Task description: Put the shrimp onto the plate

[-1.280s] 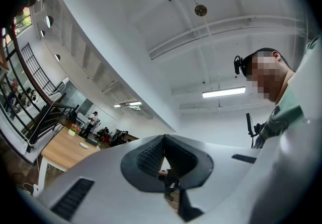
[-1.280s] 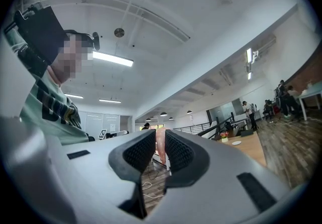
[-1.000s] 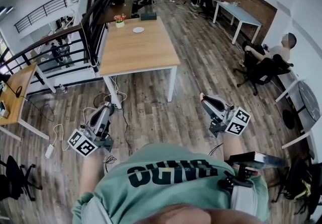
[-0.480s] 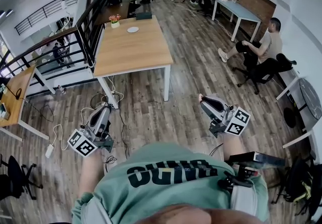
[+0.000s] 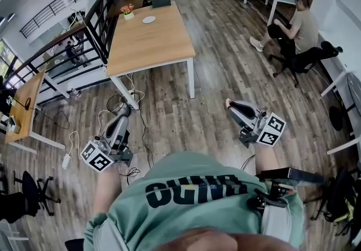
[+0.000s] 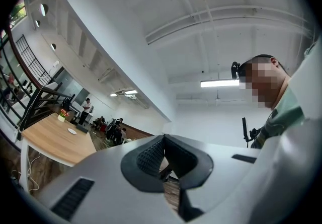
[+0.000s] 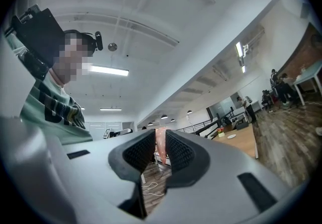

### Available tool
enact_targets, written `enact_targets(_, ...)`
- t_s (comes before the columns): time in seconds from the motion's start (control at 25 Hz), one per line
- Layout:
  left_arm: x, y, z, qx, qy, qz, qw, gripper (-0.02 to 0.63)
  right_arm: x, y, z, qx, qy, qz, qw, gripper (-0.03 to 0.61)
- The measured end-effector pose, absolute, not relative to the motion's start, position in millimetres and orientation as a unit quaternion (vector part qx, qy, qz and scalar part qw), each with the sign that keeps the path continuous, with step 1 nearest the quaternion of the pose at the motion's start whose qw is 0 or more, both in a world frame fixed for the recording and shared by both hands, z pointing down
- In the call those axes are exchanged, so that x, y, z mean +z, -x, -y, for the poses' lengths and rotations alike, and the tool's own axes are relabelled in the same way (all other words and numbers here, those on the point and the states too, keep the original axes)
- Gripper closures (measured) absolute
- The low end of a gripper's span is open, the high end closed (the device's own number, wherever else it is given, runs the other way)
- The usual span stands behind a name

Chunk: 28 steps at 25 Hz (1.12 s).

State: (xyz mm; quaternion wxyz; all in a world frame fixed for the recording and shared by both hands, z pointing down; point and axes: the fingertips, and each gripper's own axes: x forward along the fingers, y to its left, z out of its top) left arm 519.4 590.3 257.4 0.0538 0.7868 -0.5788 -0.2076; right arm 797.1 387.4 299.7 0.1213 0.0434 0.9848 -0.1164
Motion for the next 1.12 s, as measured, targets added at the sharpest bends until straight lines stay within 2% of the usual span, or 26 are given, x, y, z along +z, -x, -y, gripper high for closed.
enact_targets(0.24,270.3,-504.0,-578.2,-0.211,-0.789,0.574,0.065,0.609,316.2,-778.9,-378.1,-0.127,-0.04,-0.985,0.111,0.511)
enact_targets(0.48,290.0,-444.8,-571.7,-0.232,-0.792,0.561,0.072,0.609,318.0,-721.5,-378.7,-0.114,-0.032,-0.989,0.092,0.511)
enact_targets(0.88,273.0,-269.9,-573.5,-0.257,-0.801,0.538,0.054,0.609,274.8,-556.6,-393.2,-0.08,-0.013,-0.993,0.087,0.511)
enact_targets(1.12,275.2,-188.1,-587.4,-0.253,-0.801,0.541,0.05,0.609,269.7,-467.0,-405.8,-0.082,-0.019,-0.994,0.077,0.511)
